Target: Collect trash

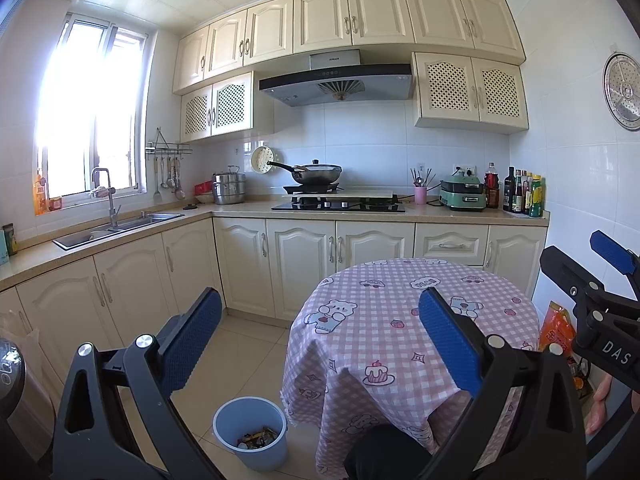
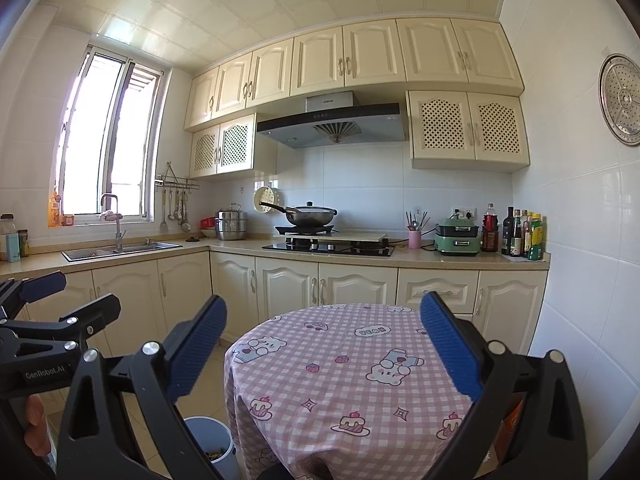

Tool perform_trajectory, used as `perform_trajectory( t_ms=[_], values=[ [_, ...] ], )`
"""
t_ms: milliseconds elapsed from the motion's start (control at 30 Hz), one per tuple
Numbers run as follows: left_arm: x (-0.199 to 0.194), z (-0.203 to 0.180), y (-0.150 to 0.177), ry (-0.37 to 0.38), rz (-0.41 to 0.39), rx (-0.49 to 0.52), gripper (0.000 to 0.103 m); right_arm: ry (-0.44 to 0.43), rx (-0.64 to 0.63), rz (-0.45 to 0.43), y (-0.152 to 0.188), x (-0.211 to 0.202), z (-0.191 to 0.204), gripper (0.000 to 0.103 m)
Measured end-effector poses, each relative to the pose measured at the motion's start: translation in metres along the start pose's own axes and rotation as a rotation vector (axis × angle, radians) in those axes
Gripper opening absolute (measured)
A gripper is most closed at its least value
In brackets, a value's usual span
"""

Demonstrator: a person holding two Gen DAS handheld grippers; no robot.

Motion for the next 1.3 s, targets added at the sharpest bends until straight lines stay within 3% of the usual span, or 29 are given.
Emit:
perform_trajectory(
  t_ms=[1300],
  values=[
    [0.001, 0.001, 0.003, 0.0, 0.006, 0.0, 0.095, -0.026, -0.001, 0.015, 0.004, 0.011, -0.009, 0.096]
  ],
)
Point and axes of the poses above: each gripper's, at about its wrist camera, not at the fingertips, and x roughly the way its jaws point, z to its left, y to its underside, the point moved 7 cm from there along x, roughly the way its jaws point, and after that the axes turned 2 degrees about -z, right-handed, at the moved point
